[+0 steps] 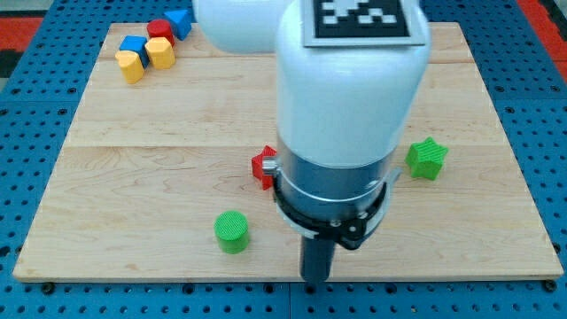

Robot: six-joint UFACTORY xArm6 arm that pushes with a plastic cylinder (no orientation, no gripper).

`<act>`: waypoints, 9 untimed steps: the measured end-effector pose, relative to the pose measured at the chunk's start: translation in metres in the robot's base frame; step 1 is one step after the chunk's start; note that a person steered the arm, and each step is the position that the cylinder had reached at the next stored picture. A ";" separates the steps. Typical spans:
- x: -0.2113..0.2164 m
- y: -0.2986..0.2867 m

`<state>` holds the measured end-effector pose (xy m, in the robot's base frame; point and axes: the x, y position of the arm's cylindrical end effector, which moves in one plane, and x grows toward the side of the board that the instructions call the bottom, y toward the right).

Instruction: Move the green circle and red star to the group of blocks

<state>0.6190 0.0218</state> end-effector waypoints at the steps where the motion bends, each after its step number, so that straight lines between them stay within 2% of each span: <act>1: -0.001 -0.011; 2: 0.000 -0.031; 3: -0.003 -0.102; 4: -0.034 -0.095; 5: -0.047 -0.059; 7: -0.117 -0.057; 9: -0.136 -0.049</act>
<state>0.4832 -0.0273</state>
